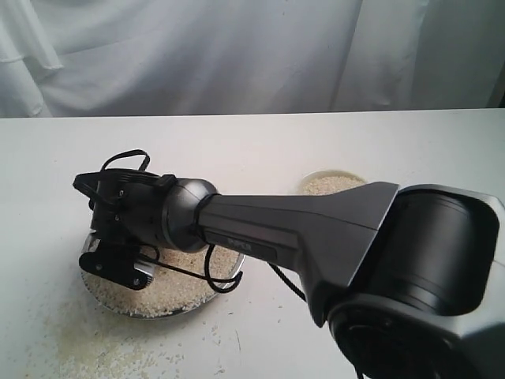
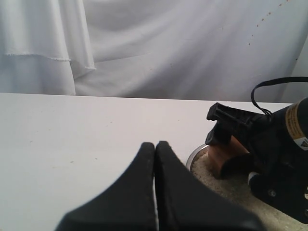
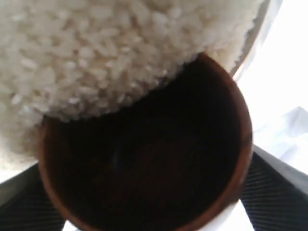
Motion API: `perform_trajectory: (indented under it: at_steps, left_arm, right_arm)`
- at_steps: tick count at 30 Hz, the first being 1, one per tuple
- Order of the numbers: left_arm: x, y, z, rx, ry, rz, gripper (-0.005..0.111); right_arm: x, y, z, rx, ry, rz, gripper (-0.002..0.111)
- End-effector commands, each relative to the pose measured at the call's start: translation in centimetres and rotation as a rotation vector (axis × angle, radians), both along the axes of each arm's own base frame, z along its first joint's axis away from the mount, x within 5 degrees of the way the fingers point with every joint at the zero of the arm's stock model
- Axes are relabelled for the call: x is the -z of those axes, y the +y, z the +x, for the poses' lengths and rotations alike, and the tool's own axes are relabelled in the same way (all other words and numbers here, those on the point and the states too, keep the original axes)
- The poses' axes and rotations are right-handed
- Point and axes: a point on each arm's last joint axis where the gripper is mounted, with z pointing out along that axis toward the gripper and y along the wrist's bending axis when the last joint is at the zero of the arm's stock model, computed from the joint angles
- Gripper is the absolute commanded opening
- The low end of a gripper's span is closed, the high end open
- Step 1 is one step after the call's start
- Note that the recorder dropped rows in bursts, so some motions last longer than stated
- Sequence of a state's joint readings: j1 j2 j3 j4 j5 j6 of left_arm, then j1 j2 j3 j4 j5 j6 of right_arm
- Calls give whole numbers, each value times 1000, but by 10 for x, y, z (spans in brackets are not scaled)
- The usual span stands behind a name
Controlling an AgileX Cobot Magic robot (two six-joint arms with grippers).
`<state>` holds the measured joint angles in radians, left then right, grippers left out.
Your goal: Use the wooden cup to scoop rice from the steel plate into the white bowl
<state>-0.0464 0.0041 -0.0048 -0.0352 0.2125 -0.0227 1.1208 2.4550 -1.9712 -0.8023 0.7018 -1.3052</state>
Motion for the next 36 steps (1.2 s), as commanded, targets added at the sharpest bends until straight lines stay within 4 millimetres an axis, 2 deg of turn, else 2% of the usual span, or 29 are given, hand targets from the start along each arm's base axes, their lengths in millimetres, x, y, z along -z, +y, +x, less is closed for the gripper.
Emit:
perform_trajectory:
  at_steps: [1, 9, 14, 20, 26, 30, 36]
  left_arm:
    - [1, 0, 0, 4, -5, 0, 0]
    - [1, 0, 0, 4, -5, 0, 0]
    - [1, 0, 0, 4, -5, 0, 0]
    - [1, 0, 0, 4, -5, 0, 0]
    - [1, 0, 0, 4, -5, 0, 0]
    - [1, 0, 0, 4, -5, 0, 0]
    - [1, 0, 0, 4, -5, 0, 0]
  right_arm:
    - [3, -7, -12, 90, 65, -78, 0]
    - [6, -5, -34, 108, 110, -148, 0]
    - [3, -4, -38, 125, 154, -128, 0]
    - [-9, -4, -41, 129, 191, -95, 0]
    - [-9, -6, -46, 170, 258, -91, 0]
    - [-17, -9, -43, 196, 300, -47, 0]
    - [-43, -26, -13, 301, 407, 78, 0]
